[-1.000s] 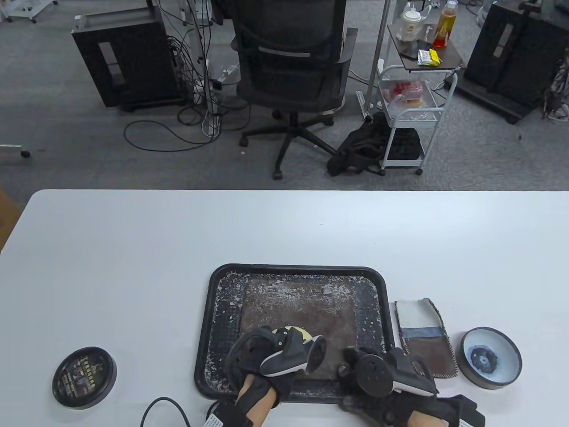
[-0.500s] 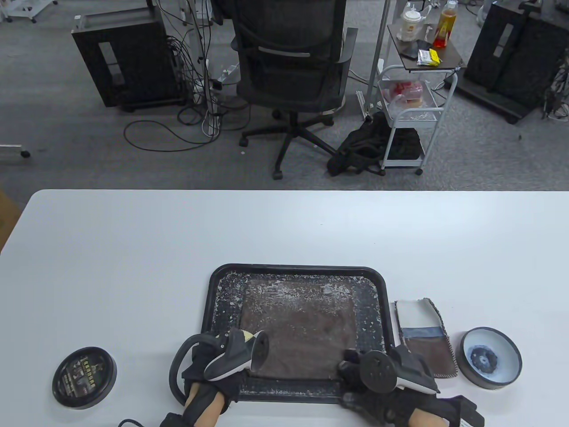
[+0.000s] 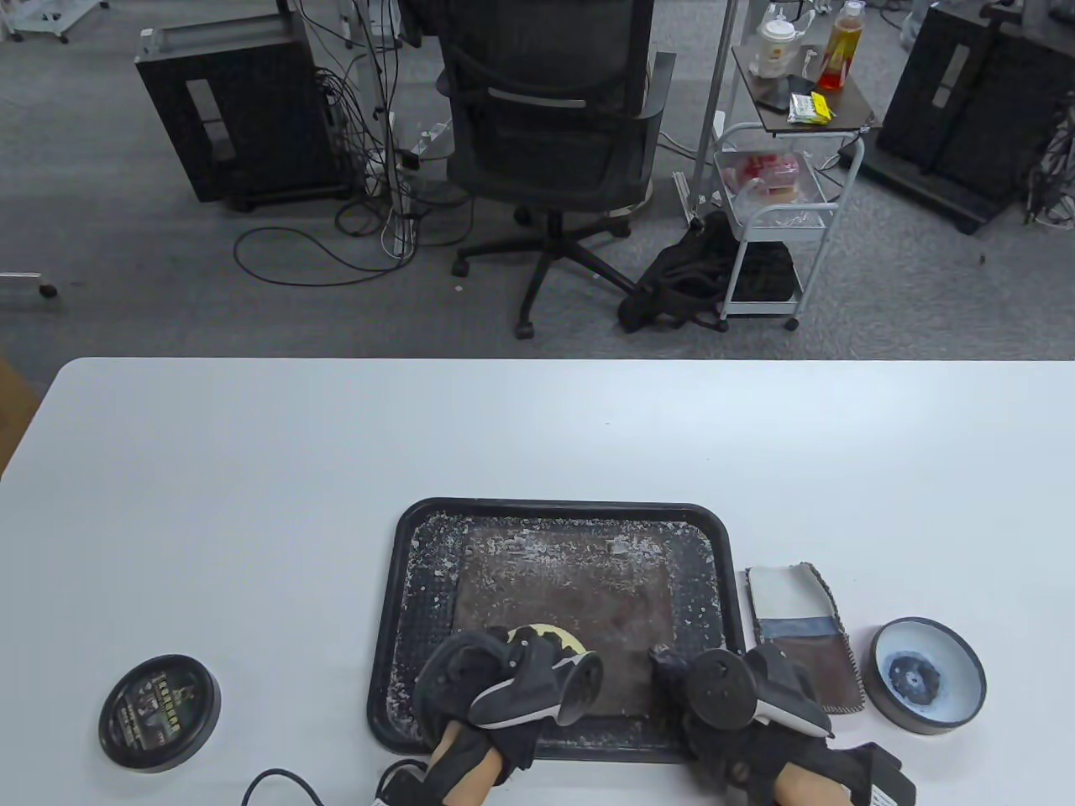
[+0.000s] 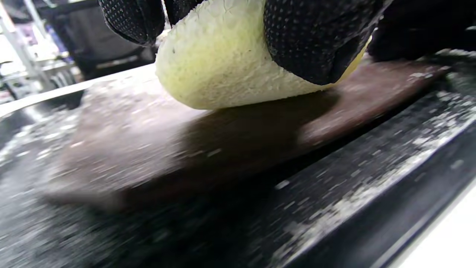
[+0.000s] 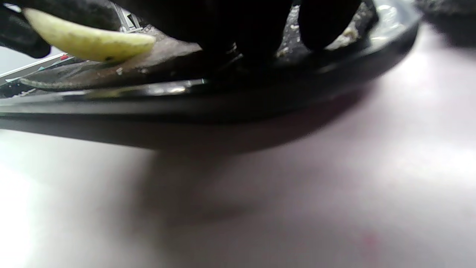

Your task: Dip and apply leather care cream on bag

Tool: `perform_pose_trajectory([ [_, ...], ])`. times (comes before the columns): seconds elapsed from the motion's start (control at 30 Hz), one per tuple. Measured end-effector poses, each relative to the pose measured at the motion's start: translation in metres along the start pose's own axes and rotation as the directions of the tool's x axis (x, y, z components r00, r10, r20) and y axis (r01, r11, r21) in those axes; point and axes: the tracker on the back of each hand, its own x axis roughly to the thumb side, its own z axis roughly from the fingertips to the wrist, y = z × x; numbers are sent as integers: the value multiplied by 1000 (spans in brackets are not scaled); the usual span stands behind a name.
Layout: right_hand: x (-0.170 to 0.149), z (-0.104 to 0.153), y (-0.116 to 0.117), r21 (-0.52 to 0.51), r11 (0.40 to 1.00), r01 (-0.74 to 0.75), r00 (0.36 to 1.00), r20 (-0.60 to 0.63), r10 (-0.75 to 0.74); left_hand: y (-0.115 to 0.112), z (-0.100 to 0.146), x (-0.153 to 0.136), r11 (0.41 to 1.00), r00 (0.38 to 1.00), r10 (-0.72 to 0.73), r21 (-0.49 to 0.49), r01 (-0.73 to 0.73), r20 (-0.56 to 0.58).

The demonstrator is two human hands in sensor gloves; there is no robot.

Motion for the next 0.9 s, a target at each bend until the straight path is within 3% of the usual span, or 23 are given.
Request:
perform_pose_trajectory([
  [0.23,-1,0,0,2,1000,18,1000,-5,-18,7,-9,43,995,987,54,75,-65,150],
  [0.3,-2,0,-1,3,1000,15,1000,-4,-15,5,-7,48,996,991,-9,84,-2,137],
  [0.47,0,0,-1,4,1000,3,1000,-11,-3,3,-3,48,995,989,-7,98,-8,151],
  [0.63,5,-1,-2,-6,998,-61,998,-20,61,1,5,49,989,979,-128,95,114,157],
  [0.9,5,-1,-2,-6,998,-60,998,-23,60,-8,17,20,992,986,-128,12,128,104],
])
